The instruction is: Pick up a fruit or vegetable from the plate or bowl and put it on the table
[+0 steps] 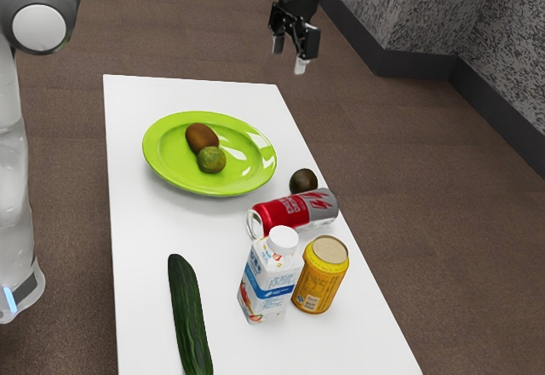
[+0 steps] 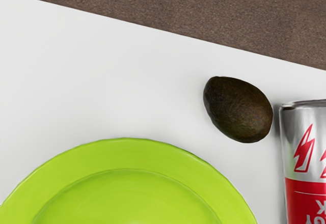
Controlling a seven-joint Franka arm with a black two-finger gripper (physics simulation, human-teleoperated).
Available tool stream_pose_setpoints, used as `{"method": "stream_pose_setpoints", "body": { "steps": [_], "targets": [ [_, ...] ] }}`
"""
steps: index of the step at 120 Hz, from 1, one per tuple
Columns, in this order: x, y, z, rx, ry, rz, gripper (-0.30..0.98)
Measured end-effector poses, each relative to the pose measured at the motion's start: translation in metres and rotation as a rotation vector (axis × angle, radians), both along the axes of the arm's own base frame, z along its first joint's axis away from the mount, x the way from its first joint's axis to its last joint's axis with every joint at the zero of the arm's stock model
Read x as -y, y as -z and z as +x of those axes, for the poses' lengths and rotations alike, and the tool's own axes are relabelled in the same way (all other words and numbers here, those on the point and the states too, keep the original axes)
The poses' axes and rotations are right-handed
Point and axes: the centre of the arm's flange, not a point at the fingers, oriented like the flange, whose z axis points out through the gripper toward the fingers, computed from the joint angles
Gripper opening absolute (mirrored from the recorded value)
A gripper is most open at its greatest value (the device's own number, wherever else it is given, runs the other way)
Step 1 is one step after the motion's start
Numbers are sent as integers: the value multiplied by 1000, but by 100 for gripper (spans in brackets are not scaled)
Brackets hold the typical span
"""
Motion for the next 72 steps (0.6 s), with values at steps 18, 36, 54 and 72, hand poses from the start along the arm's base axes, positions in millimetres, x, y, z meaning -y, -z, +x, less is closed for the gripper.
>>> {"method": "stream_pose_setpoints", "body": {
  "steps": [18, 36, 54, 72],
  "targets": [
    [7, -1, 2, 10, 10, 0, 69],
    [21, -8, 8, 31, 33, 5, 69],
    [38, -14, 13, 48, 58, 7, 69],
    [49, -4, 21, 27, 75, 6, 69]
  ]
}}
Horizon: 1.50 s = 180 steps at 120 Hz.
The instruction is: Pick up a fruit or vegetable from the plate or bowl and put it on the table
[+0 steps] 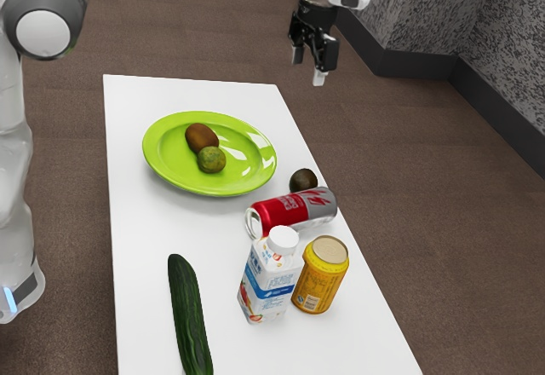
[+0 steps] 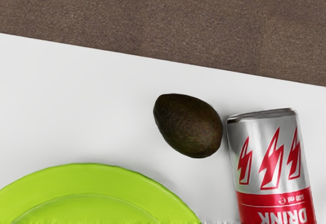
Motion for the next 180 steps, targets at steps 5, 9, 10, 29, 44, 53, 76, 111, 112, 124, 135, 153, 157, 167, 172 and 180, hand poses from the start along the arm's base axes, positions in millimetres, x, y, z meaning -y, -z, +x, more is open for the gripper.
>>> {"method": "stream_pose_setpoints", "body": {
  "steps": [5, 9, 10, 29, 44, 53, 76, 111, 112, 124, 135, 153, 157, 167, 172, 180],
  "targets": [
    [1, 0, -1, -2, 1, -1, 69],
    [2, 0, -4, -5, 2, -2, 69],
    [2, 1, -6, -7, 3, -3, 69],
    [-7, 38, -70, -82, -57, -40, 69],
    [-6, 71, -94, -95, -80, -56, 69],
    [-9, 89, -92, -87, -96, -57, 69],
    [-42, 127, -58, -53, -177, -50, 69],
    [-91, 134, -48, 25, -419, -82, 69],
    [-92, 134, -48, 25, -428, -84, 69],
    [-104, 141, -64, 16, -526, -107, 69],
    [-104, 150, -89, -1, -587, -126, 69],
    [-89, 179, -127, -57, -649, -130, 69],
    [-86, 183, -133, -63, -665, -121, 69],
    [-83, 188, -140, -74, -700, -112, 69],
    [-83, 190, -140, -78, -717, -112, 69],
    [-85, 192, -141, -84, -751, -114, 69]
  ]
}}
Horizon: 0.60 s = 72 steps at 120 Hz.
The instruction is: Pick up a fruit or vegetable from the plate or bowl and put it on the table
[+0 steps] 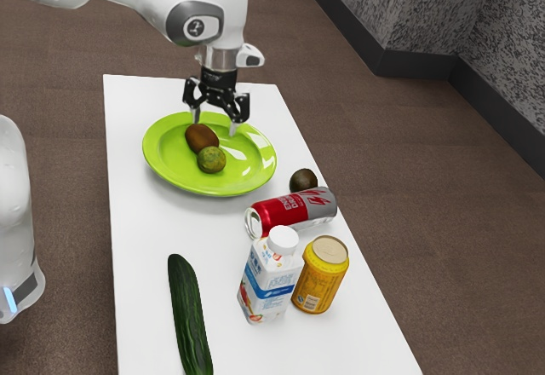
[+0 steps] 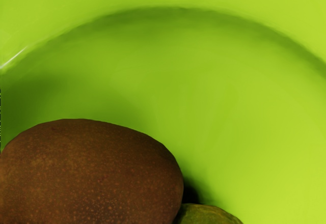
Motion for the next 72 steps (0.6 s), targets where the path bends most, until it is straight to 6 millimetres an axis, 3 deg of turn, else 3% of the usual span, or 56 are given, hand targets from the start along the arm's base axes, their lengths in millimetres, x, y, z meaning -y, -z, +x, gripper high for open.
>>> {"method": "stream_pose_setpoints", "body": {
  "steps": [32, 72],
  "targets": [
    [-18, 1, -2, -12, -167, -13, 69],
    [27, 6, 8, -27, -191, -21, 69]
  ]
}}
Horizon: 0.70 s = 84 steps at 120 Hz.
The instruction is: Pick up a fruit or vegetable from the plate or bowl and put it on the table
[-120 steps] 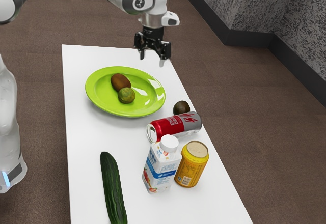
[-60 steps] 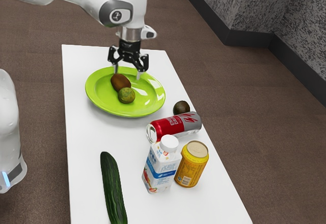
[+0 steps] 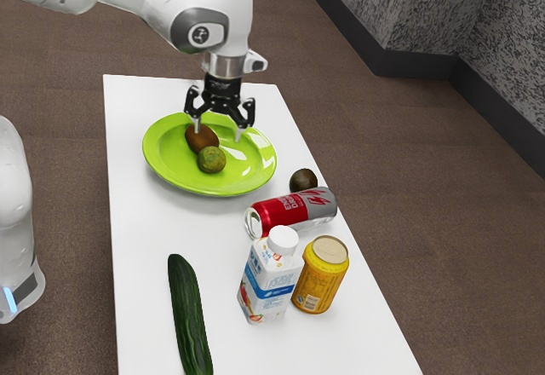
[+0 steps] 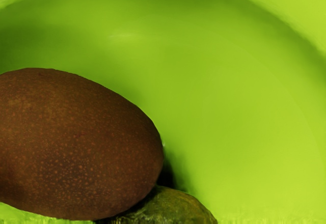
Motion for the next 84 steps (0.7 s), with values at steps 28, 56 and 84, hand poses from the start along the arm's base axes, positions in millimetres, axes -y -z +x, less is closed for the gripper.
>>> {"method": "stream_pose_setpoints", "body": {
  "steps": [28, 56, 84],
  "targets": [
    [8, 5, -1, -8, -39, -14, 69],
    [14, 12, -2, -23, -53, -18, 69],
    [12, 23, -3, -50, -76, -25, 69]
  ]
}}
